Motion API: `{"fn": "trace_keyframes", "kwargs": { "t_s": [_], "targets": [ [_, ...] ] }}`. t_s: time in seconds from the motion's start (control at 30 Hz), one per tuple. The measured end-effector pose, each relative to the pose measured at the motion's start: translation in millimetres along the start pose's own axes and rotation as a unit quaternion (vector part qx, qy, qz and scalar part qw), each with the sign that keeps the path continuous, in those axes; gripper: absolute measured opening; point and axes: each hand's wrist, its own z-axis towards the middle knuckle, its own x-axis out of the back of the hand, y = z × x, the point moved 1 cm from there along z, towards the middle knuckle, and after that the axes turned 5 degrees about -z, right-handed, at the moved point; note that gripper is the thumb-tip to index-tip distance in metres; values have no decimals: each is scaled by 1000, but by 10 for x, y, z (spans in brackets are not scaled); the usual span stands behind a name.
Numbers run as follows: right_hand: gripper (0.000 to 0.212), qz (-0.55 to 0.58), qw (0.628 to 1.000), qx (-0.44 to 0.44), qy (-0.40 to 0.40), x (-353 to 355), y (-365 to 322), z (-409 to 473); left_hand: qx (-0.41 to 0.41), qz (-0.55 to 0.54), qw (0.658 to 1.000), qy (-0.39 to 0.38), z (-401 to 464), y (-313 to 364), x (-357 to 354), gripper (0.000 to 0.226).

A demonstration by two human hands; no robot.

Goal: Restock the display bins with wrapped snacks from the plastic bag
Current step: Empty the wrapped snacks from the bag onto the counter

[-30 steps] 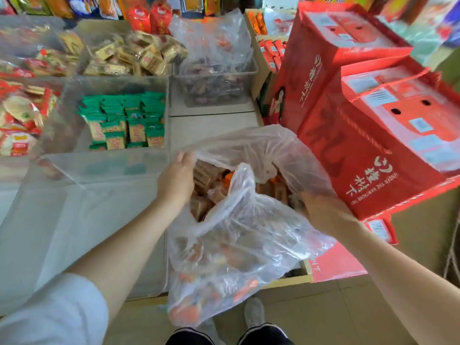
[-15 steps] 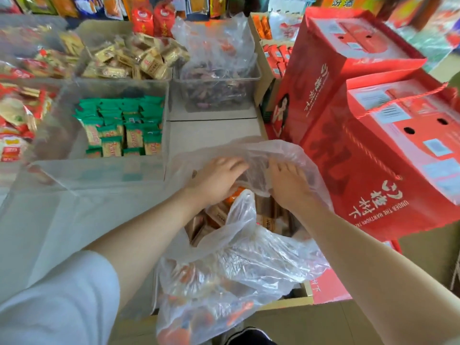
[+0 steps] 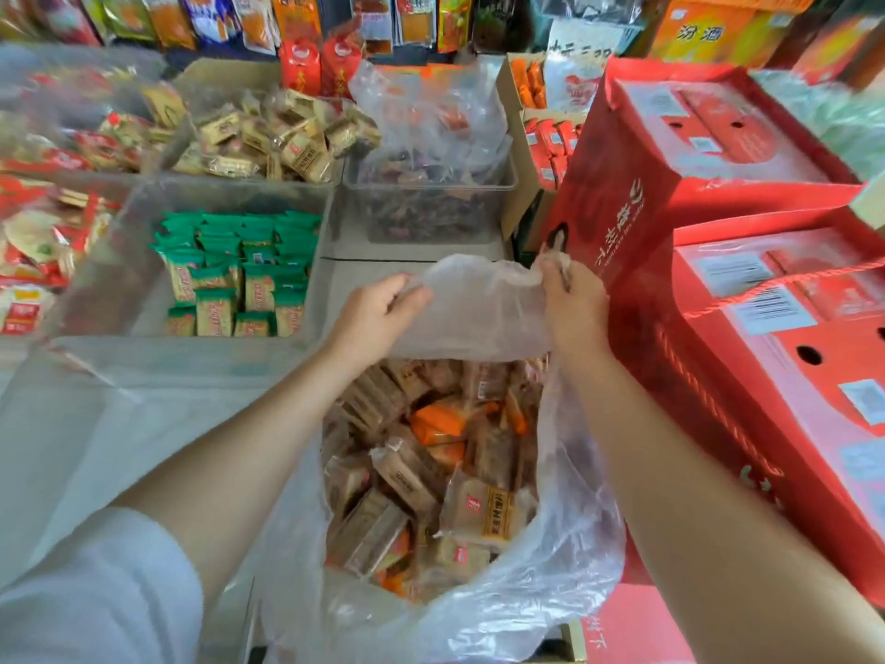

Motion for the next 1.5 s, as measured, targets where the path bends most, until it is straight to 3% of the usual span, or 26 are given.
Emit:
{"fn": "trace_keyframes", "kwargs": {
  "t_s": [0.07, 0.2, 0.27, 0.37, 0.43, 0.5, 0.53, 0.6, 0.67, 0.7, 0.77, 0.83, 0.97, 1.03, 1.17, 1.23, 1.3, 1.4, 1.47, 1.5],
  "targets": [
    [46, -64, 998, -12, -5, -50, 99, -3, 23, 15, 999, 39, 120, -18, 317, 35],
    [38, -129, 991, -22, 11, -145, 95, 37, 66, 85, 988, 113, 327, -118, 853, 37],
    [32, -119, 992, -48, 14, -219, 4, 106, 97, 72, 985, 124, 392, -151, 959, 40],
    [21, -35, 986, -161, 22, -279, 39, 168, 162, -20, 975, 153, 435, -168, 995, 38],
    [31, -50, 978, -201, 6, -283, 87, 63, 185, 69, 973, 121, 425, -249, 947, 22],
    [43, -121, 982, -145, -8, -282, 57, -171, 156, 189, 966, 77, 318, -344, 877, 31],
    [49, -160, 984, -80, -1, -270, 8, -337, 103, 243, 963, 61, 224, -357, 815, 40],
    [56, -205, 975, 88, 7, -228, -74, -717, -113, 302, 945, 50, -24, -293, 634, 48],
    [45, -205, 950, 232, -49, -178, -79, -1127, -307, 243, 919, -40, -348, -216, 464, 38],
    [35, -196, 935, 277, -100, -154, -19, -1323, -354, 186, 908, -124, -527, -197, 402, 33],
    [26, -192, 913, 294, -209, -97, 139, -1660, -332, 100, 888, -302, -882, -216, 343, 34],
    [29, -214, 895, 277, -275, -47, 335, -1884, -262, 87, 864, -420, -1121, -259, 360, 45],
    [20, -250, 888, 286, -260, 88, 430, -2159, -230, 178, 809, -511, -1326, -360, 485, 68],
    [23, -278, 882, 290, -248, 178, 397, -2271, -245, 220, 804, -495, -1398, -424, 564, 70],
    [13, -354, 875, 286, -167, 439, 512, -2387, -346, 184, 865, -313, -1430, -529, 776, 45],
    [9, -384, 880, 247, -133, 645, 678, -2377, -330, 217, 881, -261, -1375, -565, 925, 42],
    [20, -429, 878, 164, -135, 877, 835, -2363, -285, 281, 886, -234, -1396, -621, 1045, 43],
    [21, -516, 831, 15, -209, 970, 949, -2382, -192, 332, 903, -195, -1523, -629, 989, 39],
    [29, -515, 826, 51, -224, 873, 909, -2433, -206, 317, 909, -174, -1623, -497, 817, 34],
    [33, -468, 851, 110, -212, 797, 818, -2483, -232, 288, 915, -163, -1678, -390, 726, 34]
  ]
}}
